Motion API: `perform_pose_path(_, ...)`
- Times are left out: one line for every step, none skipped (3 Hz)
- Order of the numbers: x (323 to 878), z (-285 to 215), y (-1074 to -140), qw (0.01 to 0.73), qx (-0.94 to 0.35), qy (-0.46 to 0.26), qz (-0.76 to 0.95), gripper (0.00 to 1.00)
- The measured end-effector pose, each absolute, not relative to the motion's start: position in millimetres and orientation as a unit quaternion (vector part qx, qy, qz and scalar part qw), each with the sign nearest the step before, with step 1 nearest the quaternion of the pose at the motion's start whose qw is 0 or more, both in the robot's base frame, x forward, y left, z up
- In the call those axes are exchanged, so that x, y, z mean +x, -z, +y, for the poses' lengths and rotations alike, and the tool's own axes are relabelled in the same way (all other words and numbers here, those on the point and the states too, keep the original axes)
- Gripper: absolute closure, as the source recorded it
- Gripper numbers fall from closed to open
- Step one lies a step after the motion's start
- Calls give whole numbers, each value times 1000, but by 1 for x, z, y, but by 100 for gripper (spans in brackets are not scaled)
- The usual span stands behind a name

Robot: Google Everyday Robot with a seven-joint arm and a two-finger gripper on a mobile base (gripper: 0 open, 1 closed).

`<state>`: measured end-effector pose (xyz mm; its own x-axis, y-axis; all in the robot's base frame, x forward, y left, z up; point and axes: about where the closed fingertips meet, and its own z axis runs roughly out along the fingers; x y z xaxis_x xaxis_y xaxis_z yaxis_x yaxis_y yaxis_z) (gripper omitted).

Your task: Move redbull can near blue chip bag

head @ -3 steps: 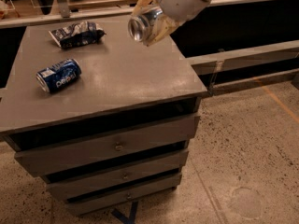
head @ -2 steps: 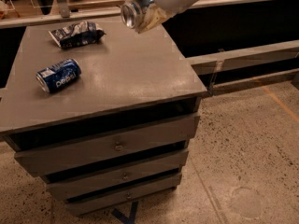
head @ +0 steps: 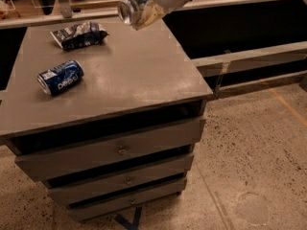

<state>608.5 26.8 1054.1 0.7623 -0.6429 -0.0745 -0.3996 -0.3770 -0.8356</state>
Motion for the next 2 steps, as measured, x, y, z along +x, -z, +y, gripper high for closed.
perform_pose_path(650,40,-1044,460,-831,137,279,100)
perform_pose_path(696,45,-1022,446,-843,149,262,100)
